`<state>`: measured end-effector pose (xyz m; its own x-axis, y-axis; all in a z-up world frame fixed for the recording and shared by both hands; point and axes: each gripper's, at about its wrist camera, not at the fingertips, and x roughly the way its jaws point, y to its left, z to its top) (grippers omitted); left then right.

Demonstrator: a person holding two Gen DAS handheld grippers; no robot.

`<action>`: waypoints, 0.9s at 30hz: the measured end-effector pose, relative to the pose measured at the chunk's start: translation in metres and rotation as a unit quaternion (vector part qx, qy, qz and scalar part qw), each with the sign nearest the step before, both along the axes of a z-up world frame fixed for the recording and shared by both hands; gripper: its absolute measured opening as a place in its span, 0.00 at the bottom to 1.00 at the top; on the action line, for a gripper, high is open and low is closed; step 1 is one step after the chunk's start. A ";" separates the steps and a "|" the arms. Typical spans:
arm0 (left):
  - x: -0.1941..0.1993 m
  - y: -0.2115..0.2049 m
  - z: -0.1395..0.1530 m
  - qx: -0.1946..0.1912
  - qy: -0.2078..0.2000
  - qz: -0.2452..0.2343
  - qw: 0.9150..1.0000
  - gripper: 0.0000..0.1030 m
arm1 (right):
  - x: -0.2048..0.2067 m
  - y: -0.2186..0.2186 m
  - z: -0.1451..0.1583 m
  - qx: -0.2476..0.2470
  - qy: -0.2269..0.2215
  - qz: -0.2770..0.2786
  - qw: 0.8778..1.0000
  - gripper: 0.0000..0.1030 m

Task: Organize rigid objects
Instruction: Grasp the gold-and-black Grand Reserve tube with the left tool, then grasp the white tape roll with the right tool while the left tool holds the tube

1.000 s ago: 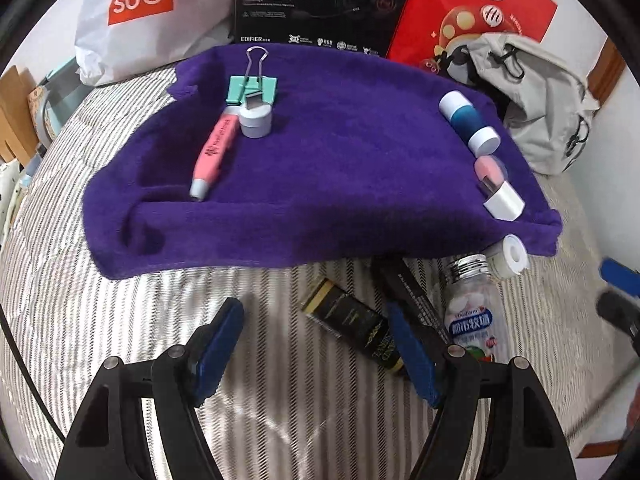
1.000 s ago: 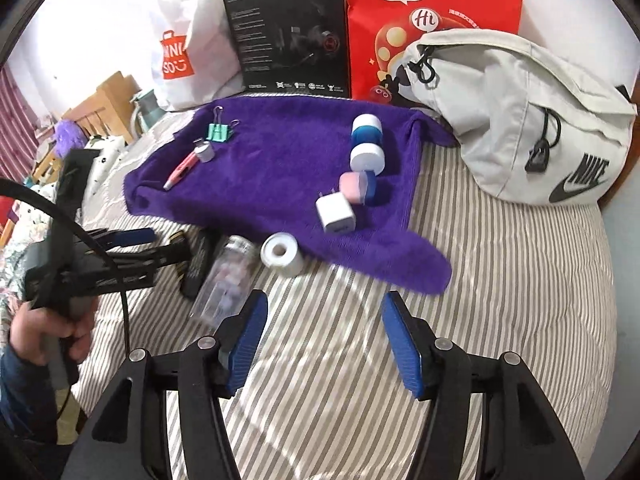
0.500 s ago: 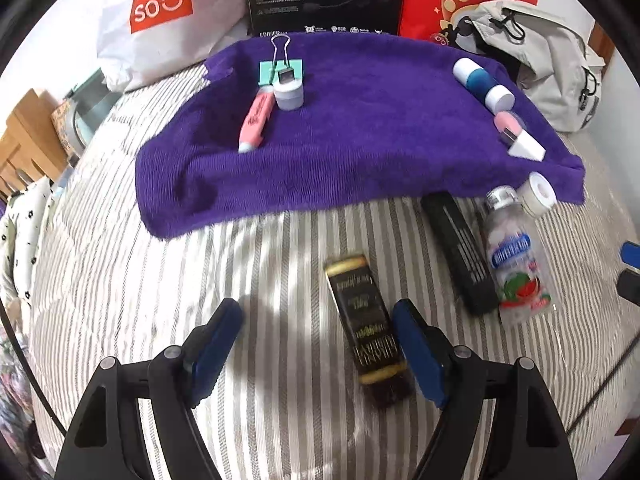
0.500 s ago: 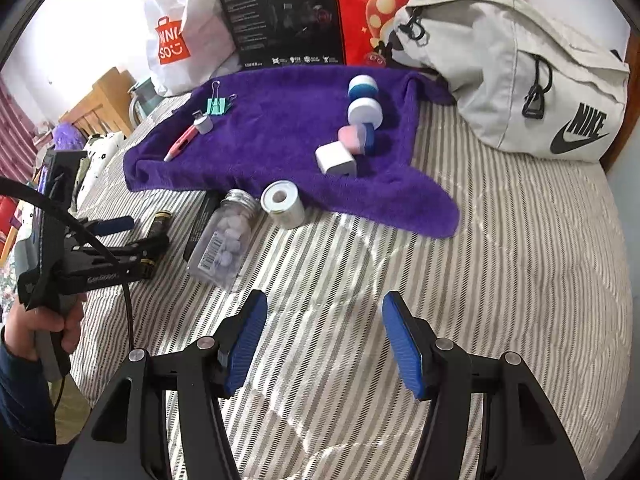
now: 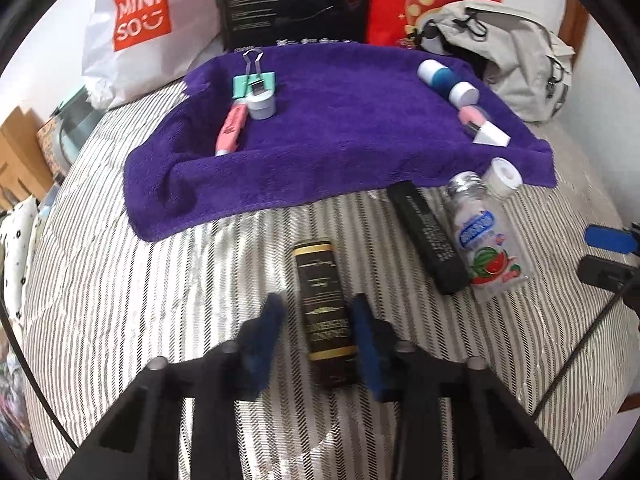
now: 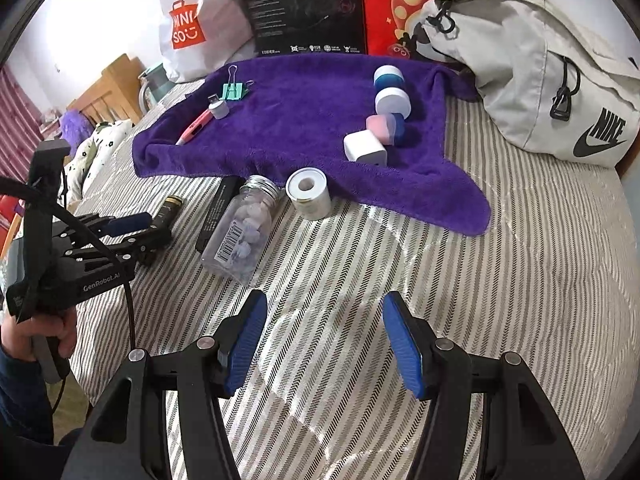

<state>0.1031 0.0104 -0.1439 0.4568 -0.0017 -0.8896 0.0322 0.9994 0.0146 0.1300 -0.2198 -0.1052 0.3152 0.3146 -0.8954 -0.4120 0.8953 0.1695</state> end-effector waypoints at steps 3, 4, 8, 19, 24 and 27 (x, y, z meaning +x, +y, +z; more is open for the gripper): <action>0.000 -0.001 0.001 -0.004 0.000 -0.009 1.000 0.22 | 0.004 0.003 -0.002 0.008 0.001 -0.007 1.000 0.58; 0.000 -0.001 0.002 -0.007 0.000 -0.010 1.000 0.22 | 0.008 0.004 -0.002 0.015 -0.003 -0.012 1.000 0.58; 0.000 0.003 0.002 -0.012 0.004 -0.014 1.000 0.22 | 0.024 0.009 -0.004 0.036 -0.014 -0.040 0.998 0.58; 0.000 0.008 0.001 -0.027 0.004 -0.024 0.999 0.22 | 0.057 0.039 -0.031 0.004 -0.024 -0.050 0.998 0.58; 0.000 0.008 0.001 -0.027 0.003 -0.030 0.999 0.22 | 0.059 0.053 -0.037 -0.025 -0.045 -0.055 0.997 0.49; 0.000 0.009 0.001 -0.032 0.001 -0.029 0.999 0.22 | 0.061 0.056 -0.037 -0.031 -0.050 -0.058 0.997 0.46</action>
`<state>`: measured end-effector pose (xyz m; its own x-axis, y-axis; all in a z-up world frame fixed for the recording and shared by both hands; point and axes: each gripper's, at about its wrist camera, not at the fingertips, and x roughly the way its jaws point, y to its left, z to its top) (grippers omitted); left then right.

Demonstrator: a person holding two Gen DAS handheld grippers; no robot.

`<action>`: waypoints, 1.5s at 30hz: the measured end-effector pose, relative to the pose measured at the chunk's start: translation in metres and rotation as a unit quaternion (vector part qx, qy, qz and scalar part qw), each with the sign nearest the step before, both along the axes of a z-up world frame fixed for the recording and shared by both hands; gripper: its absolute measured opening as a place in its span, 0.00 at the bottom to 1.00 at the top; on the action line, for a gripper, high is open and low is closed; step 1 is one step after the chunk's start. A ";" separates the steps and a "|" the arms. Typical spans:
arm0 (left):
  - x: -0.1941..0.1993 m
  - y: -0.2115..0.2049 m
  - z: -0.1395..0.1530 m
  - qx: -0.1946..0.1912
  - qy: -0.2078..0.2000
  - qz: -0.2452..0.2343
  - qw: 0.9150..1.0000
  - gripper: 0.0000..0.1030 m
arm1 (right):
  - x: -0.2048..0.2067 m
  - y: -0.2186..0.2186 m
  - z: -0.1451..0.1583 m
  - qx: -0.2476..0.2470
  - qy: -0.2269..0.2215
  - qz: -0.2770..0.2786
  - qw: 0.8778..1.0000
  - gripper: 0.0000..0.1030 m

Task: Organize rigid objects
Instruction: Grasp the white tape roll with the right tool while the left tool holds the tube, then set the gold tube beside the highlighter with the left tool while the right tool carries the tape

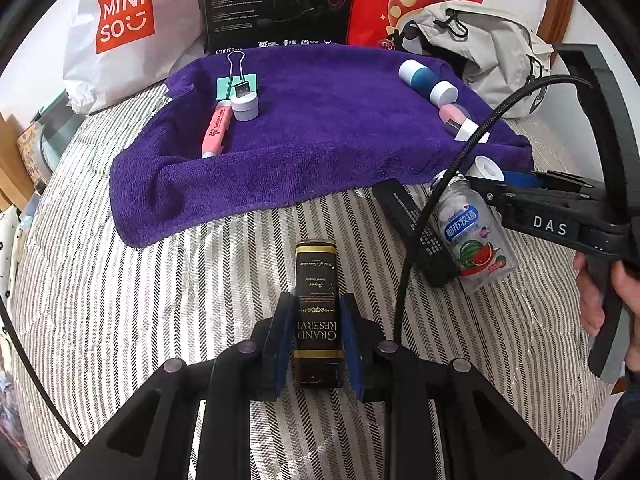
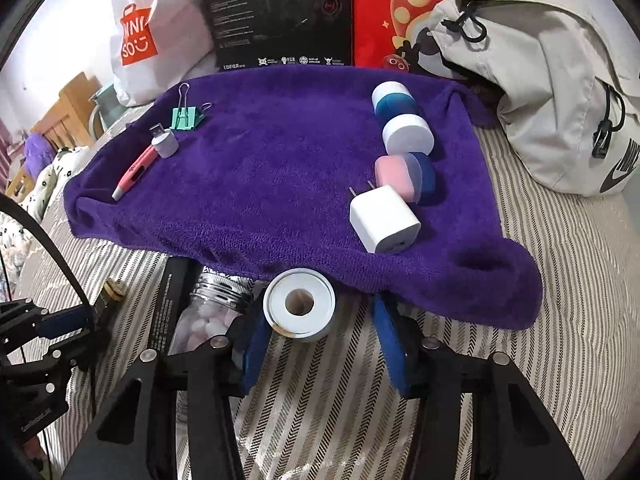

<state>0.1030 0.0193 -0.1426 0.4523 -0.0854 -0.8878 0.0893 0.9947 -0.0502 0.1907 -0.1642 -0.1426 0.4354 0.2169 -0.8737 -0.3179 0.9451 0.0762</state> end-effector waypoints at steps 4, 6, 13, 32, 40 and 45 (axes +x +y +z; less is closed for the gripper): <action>-0.001 0.002 0.000 -0.008 -0.004 0.000 1.000 0.22 | -0.001 -0.007 0.000 0.009 -0.005 -0.001 1.000 0.28; -0.002 0.003 0.000 -0.011 -0.004 -0.002 1.000 0.22 | -0.002 -0.014 0.001 0.025 0.004 0.002 1.000 0.28; -0.006 0.009 0.001 0.006 -0.003 0.002 1.000 0.22 | -0.016 -0.031 0.006 0.000 0.013 0.007 1.000 0.28; -0.003 0.034 0.029 -0.040 -0.021 0.022 0.999 0.22 | -0.029 -0.036 0.024 0.017 0.008 0.030 0.999 0.28; 0.020 0.038 0.048 -0.039 -0.040 0.020 0.998 0.22 | -0.019 -0.035 0.042 0.027 -0.006 0.038 0.999 0.28; 0.042 0.040 0.056 -0.039 -0.045 0.014 0.998 0.22 | -0.011 -0.035 0.050 0.032 -0.012 0.040 0.999 0.28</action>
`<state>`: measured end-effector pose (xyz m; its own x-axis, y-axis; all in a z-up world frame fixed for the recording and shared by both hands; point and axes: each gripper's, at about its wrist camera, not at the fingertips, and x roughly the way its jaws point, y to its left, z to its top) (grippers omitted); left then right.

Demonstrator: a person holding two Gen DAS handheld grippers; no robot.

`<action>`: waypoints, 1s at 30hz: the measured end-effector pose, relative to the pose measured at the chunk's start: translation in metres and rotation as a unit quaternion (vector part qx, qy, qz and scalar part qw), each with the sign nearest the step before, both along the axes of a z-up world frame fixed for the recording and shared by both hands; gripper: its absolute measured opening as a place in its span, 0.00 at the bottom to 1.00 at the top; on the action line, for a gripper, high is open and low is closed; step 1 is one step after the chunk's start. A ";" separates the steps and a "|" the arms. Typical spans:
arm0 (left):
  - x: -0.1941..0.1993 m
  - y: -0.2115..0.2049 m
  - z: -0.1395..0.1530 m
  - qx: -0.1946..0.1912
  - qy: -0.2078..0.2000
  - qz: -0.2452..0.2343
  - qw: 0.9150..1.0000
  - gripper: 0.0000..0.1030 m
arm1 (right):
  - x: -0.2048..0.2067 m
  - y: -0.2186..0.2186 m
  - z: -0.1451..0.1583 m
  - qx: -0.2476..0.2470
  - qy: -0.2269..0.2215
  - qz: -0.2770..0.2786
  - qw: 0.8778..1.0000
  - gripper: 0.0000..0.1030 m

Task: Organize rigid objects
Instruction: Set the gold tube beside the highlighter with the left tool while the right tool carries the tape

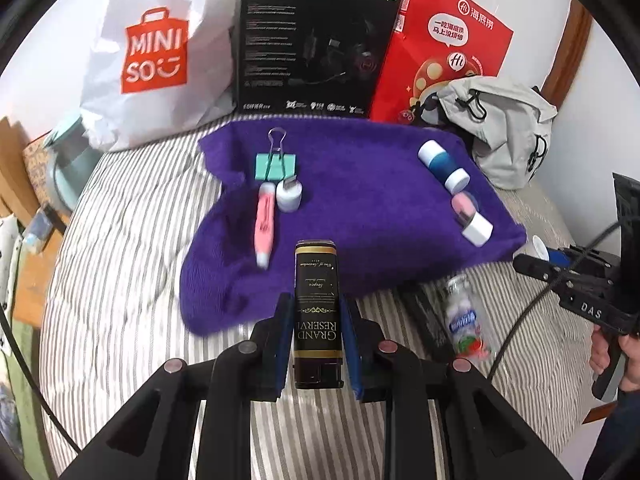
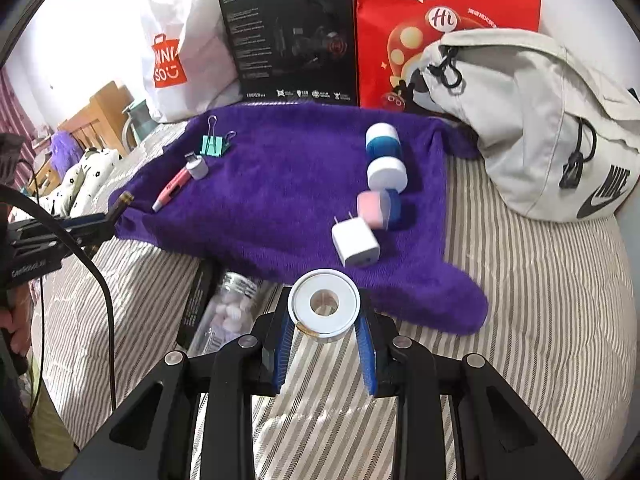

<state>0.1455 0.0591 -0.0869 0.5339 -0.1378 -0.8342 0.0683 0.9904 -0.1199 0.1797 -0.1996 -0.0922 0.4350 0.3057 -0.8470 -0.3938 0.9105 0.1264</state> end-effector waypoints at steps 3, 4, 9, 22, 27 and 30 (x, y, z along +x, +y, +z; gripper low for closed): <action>0.015 0.002 0.003 -0.004 -0.003 -0.003 1.000 0.22 | 0.002 0.000 0.004 -0.001 -0.003 0.000 1.000 0.28; 0.022 0.002 0.003 -0.006 -0.003 -0.004 1.000 0.22 | 0.003 0.000 0.005 0.000 -0.003 -0.001 1.000 0.28; 0.046 -0.004 -0.003 0.004 0.003 -0.020 1.000 0.22 | 0.005 -0.001 0.004 0.003 0.001 -0.002 1.000 0.28; 0.091 -0.009 -0.038 0.015 0.039 -0.045 0.998 0.22 | 0.020 0.001 0.002 0.004 0.009 -0.004 1.000 0.28; 0.095 -0.009 -0.052 0.020 0.052 -0.048 0.997 0.22 | 0.027 0.005 0.002 0.006 0.010 0.001 1.000 0.28; 0.095 -0.011 -0.056 0.030 0.056 -0.053 0.997 0.22 | 0.032 0.009 0.002 0.008 0.009 0.004 1.000 0.28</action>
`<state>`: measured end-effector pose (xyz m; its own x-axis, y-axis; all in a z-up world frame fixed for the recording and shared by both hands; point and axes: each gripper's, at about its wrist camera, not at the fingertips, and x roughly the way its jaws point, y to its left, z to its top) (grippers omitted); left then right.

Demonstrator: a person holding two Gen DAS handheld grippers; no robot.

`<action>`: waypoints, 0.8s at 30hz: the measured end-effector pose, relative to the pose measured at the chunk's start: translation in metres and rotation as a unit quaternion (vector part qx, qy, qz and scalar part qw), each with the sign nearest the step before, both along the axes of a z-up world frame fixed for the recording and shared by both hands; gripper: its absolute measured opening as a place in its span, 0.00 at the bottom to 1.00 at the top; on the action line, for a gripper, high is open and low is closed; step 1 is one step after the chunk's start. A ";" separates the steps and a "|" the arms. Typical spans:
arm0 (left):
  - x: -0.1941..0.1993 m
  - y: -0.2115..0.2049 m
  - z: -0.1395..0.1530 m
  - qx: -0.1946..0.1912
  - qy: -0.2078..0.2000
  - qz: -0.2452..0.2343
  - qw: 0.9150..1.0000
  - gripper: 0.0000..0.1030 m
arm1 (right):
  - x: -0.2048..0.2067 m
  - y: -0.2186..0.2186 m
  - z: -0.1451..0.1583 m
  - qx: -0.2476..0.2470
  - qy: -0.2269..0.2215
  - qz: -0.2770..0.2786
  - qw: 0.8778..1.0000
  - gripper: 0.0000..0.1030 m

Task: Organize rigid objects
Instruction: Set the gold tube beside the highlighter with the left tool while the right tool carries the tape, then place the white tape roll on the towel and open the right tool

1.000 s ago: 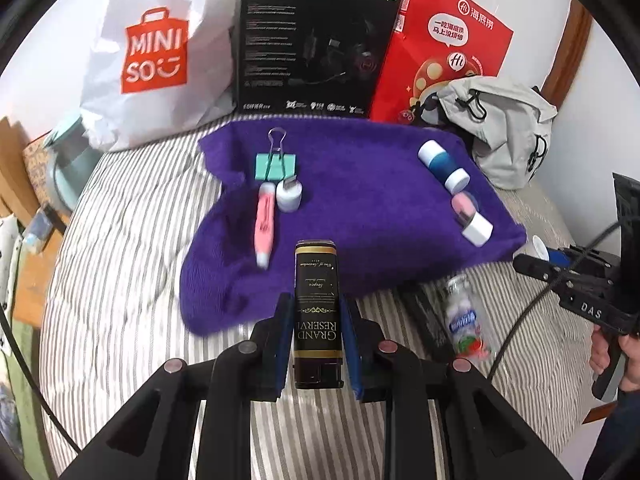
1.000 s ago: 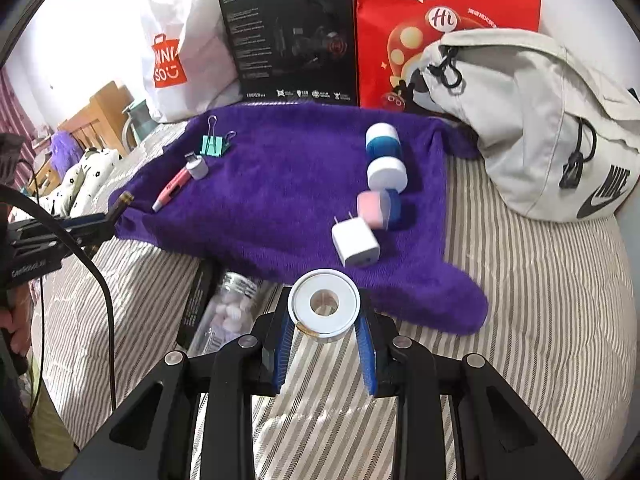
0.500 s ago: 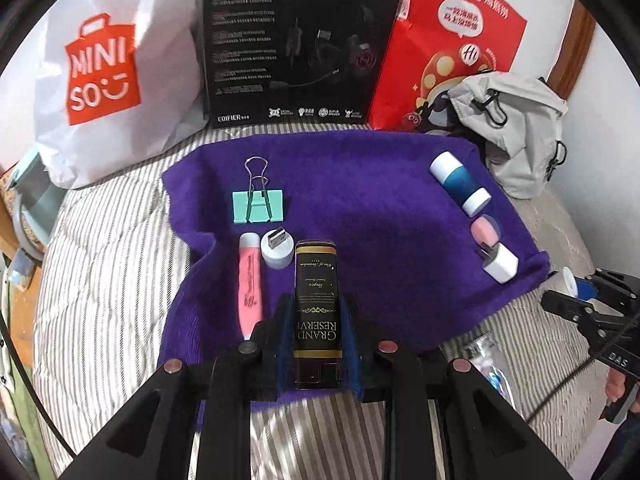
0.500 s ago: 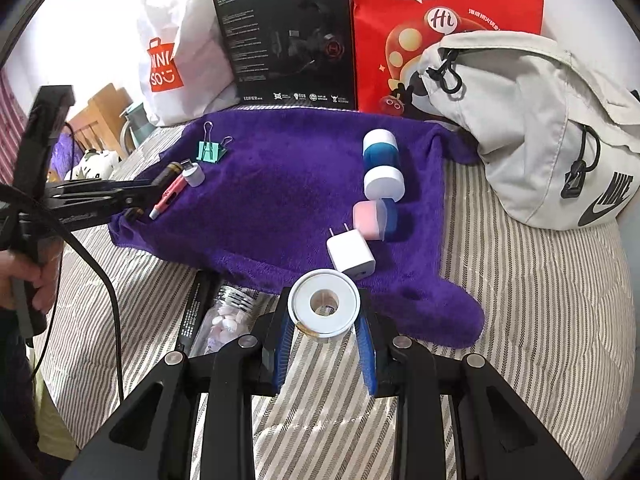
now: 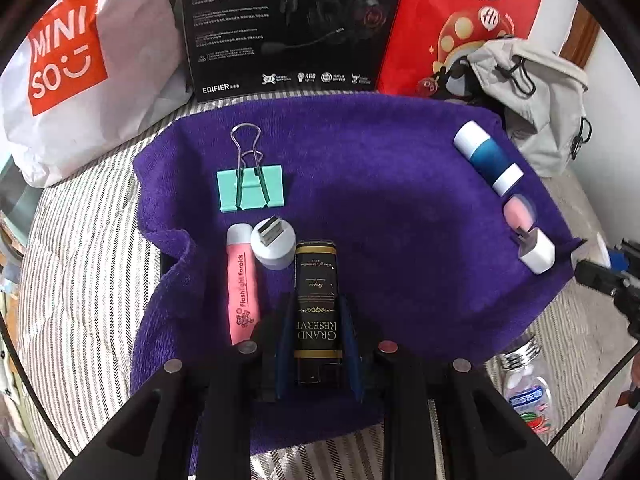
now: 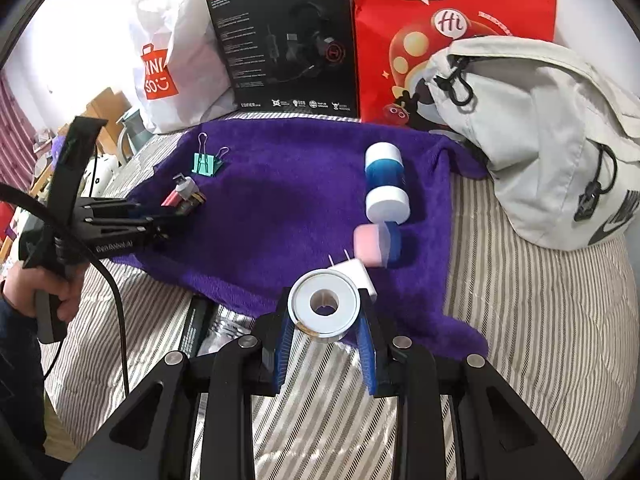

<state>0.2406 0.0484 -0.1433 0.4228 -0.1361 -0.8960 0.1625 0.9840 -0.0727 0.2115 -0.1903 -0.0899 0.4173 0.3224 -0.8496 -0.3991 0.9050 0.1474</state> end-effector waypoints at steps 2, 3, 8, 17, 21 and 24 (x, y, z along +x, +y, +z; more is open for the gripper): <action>0.000 0.000 -0.001 0.003 -0.002 -0.003 1.000 0.22 | 0.003 0.003 0.001 0.002 -0.001 0.003 1.000 0.28; -0.001 -0.001 -0.001 0.006 -0.003 -0.005 1.000 0.22 | 0.004 0.005 0.001 0.002 -0.001 0.005 1.000 0.28; -0.004 -0.005 -0.003 0.021 -0.009 -0.015 1.000 0.24 | 0.011 0.011 0.001 0.005 -0.001 0.010 1.000 0.28; -0.014 -0.001 0.006 0.026 -0.008 0.004 1.000 0.58 | 0.027 0.018 -0.005 0.005 0.010 0.022 1.000 0.28; -0.026 0.004 0.021 0.024 -0.020 0.016 0.999 0.59 | 0.037 0.027 -0.012 0.005 0.015 0.027 1.000 0.28; -0.037 0.009 0.033 0.023 -0.033 0.023 0.999 0.65 | 0.048 0.033 -0.015 0.002 0.014 0.026 1.000 0.28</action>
